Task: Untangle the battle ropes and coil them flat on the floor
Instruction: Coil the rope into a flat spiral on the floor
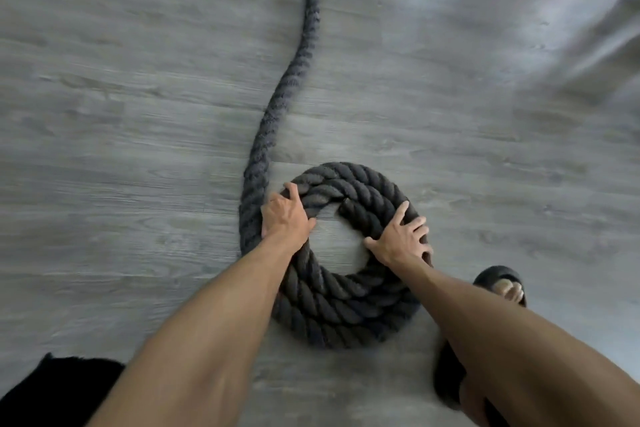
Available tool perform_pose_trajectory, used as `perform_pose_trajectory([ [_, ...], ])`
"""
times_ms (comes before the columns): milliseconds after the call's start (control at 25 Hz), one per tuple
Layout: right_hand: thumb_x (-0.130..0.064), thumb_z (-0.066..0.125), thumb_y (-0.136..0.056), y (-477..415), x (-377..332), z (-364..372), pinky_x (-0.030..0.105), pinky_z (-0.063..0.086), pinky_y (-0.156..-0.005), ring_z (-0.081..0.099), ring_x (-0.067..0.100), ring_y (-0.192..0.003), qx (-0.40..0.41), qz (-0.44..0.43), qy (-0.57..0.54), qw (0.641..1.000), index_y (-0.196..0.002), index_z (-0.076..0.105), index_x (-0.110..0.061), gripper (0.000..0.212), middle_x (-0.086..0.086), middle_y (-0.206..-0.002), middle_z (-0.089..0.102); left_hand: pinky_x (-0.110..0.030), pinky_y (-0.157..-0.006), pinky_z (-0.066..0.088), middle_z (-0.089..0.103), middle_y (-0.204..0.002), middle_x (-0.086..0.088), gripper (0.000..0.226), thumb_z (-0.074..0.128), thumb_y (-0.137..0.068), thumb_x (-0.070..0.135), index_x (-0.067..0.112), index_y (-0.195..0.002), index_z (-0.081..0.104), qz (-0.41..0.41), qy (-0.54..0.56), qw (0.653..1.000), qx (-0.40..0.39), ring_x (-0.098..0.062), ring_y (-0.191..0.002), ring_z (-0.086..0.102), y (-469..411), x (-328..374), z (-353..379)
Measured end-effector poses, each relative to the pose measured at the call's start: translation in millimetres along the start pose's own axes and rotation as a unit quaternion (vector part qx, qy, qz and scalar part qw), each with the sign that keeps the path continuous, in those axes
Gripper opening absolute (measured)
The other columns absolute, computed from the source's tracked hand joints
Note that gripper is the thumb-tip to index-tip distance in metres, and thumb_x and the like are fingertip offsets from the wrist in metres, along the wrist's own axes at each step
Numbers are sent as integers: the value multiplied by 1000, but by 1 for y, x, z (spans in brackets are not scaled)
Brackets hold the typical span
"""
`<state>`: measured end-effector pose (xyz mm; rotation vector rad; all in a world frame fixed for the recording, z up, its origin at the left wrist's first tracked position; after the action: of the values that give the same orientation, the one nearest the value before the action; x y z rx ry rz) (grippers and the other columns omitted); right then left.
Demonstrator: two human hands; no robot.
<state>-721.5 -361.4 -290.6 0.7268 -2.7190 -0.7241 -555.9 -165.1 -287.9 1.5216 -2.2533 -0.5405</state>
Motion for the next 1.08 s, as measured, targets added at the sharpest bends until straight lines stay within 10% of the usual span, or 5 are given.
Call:
perform_pose_trajectory([
  [160, -56, 72, -79, -55, -45, -34, 71, 28, -106, 14, 54, -141, 35, -106, 70, 991, -157, -15, -12, 124, 39, -154, 4, -40, -78, 39, 48, -127, -19, 103, 52, -84, 71, -3, -147, 16, -57, -68, 996, 18, -28, -104, 53, -21, 3, -17],
  [480, -53, 69, -82, -148, -147, -100, 69, 27, -109, 13, 54, -143, 78, -367, 185, 908, -158, -13, -14, 118, 36, -156, 2, -67, -112, 18, 16, -157, -27, 108, 59, -80, 70, 13, -155, 6, 1, -24, 996, 88, -44, -145, 12, -109, 49, -71],
  [880, -57, 62, -88, -213, -212, -155, 66, 19, -116, 6, 47, -149, 100, -545, 281, 784, -158, -16, -22, 111, 26, -163, -5, -53, -91, 41, 32, -144, -23, 118, 53, -71, 85, 25, -156, -1, -97, -54, 987, 112, -40, -120, 41, -169, 80, -101],
  [1080, -73, 58, -80, -226, -128, -160, 77, 9, -109, -8, 48, -150, 96, -317, 88, 940, -156, -20, -15, 124, 31, -161, -13, -45, -89, 42, 42, -135, -24, 120, 43, -72, 87, 8, -156, 10, -130, -117, 979, 103, -35, -111, 48, -169, 84, -114],
])
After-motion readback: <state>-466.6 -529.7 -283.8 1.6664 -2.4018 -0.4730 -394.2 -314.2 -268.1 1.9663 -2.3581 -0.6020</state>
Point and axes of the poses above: each hand's wrist, its own y-axis away from the middle knuckle, its own z-axis out of the palm, x = y × z, the point moved 9 cm from there along -y, towards the middle knuckle
